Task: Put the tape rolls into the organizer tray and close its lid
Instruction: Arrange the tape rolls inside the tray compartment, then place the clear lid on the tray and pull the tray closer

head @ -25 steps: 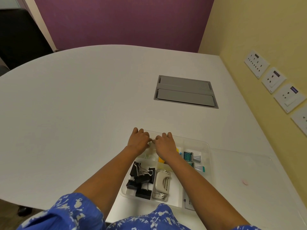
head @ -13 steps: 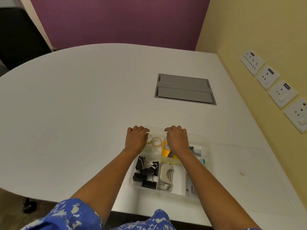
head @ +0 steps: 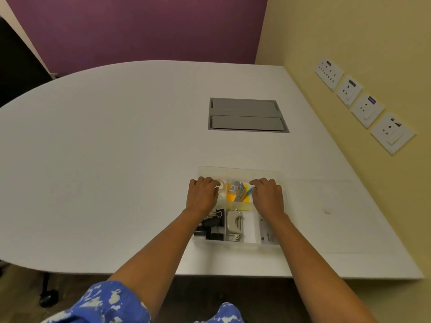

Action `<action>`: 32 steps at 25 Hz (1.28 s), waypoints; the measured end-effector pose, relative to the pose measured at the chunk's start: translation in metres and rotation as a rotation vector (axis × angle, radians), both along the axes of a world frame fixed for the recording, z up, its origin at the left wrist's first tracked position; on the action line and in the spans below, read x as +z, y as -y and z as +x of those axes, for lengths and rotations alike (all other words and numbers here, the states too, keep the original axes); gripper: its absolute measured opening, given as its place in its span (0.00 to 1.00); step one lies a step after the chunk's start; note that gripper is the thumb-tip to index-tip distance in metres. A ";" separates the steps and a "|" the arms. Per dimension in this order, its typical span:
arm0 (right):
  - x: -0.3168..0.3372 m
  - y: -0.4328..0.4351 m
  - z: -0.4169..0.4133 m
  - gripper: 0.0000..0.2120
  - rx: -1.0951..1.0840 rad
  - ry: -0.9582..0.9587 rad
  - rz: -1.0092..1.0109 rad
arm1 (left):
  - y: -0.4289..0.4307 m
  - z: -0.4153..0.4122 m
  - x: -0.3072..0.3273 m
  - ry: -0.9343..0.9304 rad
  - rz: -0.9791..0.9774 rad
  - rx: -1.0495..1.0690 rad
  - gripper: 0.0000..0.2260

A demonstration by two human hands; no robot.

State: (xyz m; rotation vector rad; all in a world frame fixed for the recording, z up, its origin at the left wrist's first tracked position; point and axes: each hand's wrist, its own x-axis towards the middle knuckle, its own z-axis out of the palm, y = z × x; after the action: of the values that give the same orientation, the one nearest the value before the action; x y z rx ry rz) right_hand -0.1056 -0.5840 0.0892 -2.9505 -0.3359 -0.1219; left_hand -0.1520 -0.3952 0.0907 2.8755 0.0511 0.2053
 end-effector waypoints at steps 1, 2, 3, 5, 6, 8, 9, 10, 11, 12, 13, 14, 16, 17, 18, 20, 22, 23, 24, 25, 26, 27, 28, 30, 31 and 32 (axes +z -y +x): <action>0.000 0.009 -0.002 0.16 -0.019 -0.001 0.003 | 0.009 0.000 0.001 0.004 -0.012 -0.013 0.13; 0.000 0.019 -0.003 0.16 -0.036 -0.001 0.000 | 0.019 0.001 0.003 0.004 -0.030 -0.026 0.13; -0.001 0.030 -0.003 0.16 -0.053 0.003 0.000 | 0.030 0.003 0.005 0.003 -0.048 -0.042 0.14; -0.002 0.054 -0.002 0.15 -0.093 0.010 0.023 | 0.054 0.009 0.007 0.010 -0.066 -0.069 0.14; -0.002 0.067 0.001 0.15 -0.117 0.013 0.037 | 0.067 0.013 0.008 0.014 -0.069 -0.080 0.14; -0.002 0.097 0.008 0.15 -0.157 0.022 0.046 | 0.098 0.023 0.008 0.025 -0.082 -0.097 0.14; -0.003 0.114 0.011 0.15 -0.173 0.025 0.046 | 0.116 0.028 0.008 0.033 -0.095 -0.100 0.14; -0.004 0.130 0.016 0.15 -0.189 0.025 0.046 | 0.134 0.035 0.008 0.042 -0.112 -0.102 0.14; -0.005 0.147 0.021 0.15 -0.200 0.021 0.041 | 0.154 0.041 0.008 0.046 -0.132 -0.100 0.14; -0.006 0.164 0.025 0.15 -0.205 0.014 0.034 | 0.172 0.047 0.007 0.048 -0.151 -0.097 0.14; -0.007 0.183 0.030 0.15 -0.207 0.009 0.032 | 0.194 0.053 0.006 0.047 -0.168 -0.096 0.15; -0.009 0.201 0.034 0.15 -0.214 0.000 0.037 | 0.213 0.056 0.003 0.038 -0.182 -0.100 0.15; -0.013 0.235 0.041 0.16 -0.257 -0.044 0.053 | 0.246 0.062 -0.004 -0.010 -0.224 -0.104 0.15; -0.015 0.251 0.042 0.17 -0.284 -0.076 0.052 | 0.260 0.063 -0.009 -0.054 -0.245 -0.097 0.15; -0.019 0.268 0.042 0.18 -0.311 -0.107 0.046 | 0.275 0.063 -0.015 -0.116 -0.263 -0.084 0.16; -0.026 0.295 0.041 0.20 -0.354 -0.165 0.023 | 0.295 0.060 -0.028 -0.277 -0.305 -0.024 0.20; -0.033 0.316 0.039 0.22 -0.401 -0.223 0.017 | 0.306 0.055 -0.040 -0.425 -0.372 0.109 0.25; -0.036 0.324 0.037 0.23 -0.425 -0.249 0.027 | 0.310 0.053 -0.045 -0.477 -0.395 0.183 0.28; -0.039 0.331 0.036 0.24 -0.443 -0.275 0.042 | 0.312 0.051 -0.048 -0.510 -0.411 0.253 0.30; -0.041 0.336 0.035 0.24 -0.454 -0.301 0.063 | 0.314 0.050 -0.049 -0.526 -0.431 0.317 0.31; -0.042 0.341 0.035 0.24 -0.457 -0.324 0.092 | 0.318 0.051 -0.048 -0.531 -0.454 0.375 0.32; -0.044 0.344 0.035 0.24 -0.453 -0.340 0.126 | 0.321 0.052 -0.046 -0.530 -0.484 0.429 0.33; -0.045 0.346 0.035 0.24 -0.445 -0.347 0.165 | 0.325 0.055 -0.042 -0.530 -0.513 0.476 0.33; -0.044 0.347 0.038 0.24 -0.429 -0.359 0.242 | 0.333 0.063 -0.032 -0.549 -0.563 0.545 0.33; -0.043 0.348 0.041 0.25 -0.434 -0.363 0.274 | 0.335 0.067 -0.028 -0.562 -0.580 0.563 0.32; -0.042 0.349 0.044 0.25 -0.451 -0.364 0.296 | 0.335 0.071 -0.023 -0.574 -0.607 0.578 0.32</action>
State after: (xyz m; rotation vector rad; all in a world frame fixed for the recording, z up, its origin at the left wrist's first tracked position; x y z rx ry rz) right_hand -0.0619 -0.9333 0.0471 -2.6261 0.3664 0.2821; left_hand -0.0810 -0.7305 0.0679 2.1524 0.8832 -0.4588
